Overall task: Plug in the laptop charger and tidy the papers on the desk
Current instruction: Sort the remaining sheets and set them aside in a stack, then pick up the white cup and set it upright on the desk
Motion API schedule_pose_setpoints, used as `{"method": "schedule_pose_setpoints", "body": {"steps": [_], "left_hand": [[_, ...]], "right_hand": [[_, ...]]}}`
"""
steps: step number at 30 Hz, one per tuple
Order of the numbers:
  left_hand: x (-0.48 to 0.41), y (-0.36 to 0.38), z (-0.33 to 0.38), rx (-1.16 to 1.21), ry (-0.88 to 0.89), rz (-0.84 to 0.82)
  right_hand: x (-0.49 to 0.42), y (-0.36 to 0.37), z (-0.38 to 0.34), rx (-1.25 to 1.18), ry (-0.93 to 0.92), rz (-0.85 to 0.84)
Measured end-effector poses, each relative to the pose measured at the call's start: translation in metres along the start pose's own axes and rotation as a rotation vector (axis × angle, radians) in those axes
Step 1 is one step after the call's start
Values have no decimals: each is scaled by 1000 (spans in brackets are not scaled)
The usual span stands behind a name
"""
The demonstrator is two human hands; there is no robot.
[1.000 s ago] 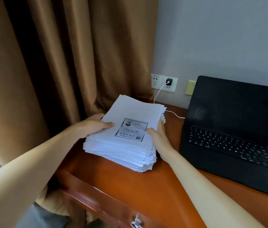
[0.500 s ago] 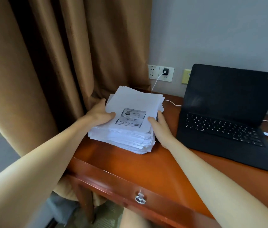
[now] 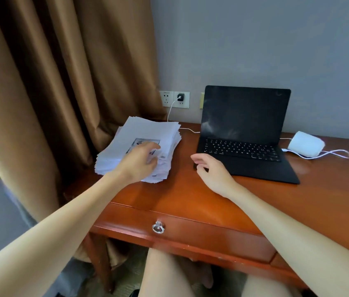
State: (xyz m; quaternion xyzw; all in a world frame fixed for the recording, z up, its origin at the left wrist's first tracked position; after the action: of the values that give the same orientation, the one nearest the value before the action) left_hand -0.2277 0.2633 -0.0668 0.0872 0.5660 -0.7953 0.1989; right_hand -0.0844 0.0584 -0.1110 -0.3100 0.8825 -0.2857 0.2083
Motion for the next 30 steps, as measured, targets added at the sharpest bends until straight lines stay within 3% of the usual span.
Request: {"method": "schedule_pose_setpoints", "body": {"steps": [12, 24, 30], "left_hand": [[-55, 87, 145, -7, 312, -119], [-175, 182, 213, 61, 419, -226], [-247, 216, 249, 114, 445, -248]], "right_hand": [[56, -150, 85, 300, 144, 211], [14, -285, 191, 536, 333, 493], [-34, -322, 229, 595, 511, 372]]}}
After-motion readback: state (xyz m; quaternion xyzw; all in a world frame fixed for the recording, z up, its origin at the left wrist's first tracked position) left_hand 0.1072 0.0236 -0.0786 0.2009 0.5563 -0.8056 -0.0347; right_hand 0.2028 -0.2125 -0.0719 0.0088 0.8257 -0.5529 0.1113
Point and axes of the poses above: each hand's wrist, its own x-axis away from the middle knuckle, its own y-axis out of the palm, z = x × y, the point moved 3 cm from there along -x, towards the middle knuckle, and after that the axes turned 9 degrees about y, right-handed, at the moved point
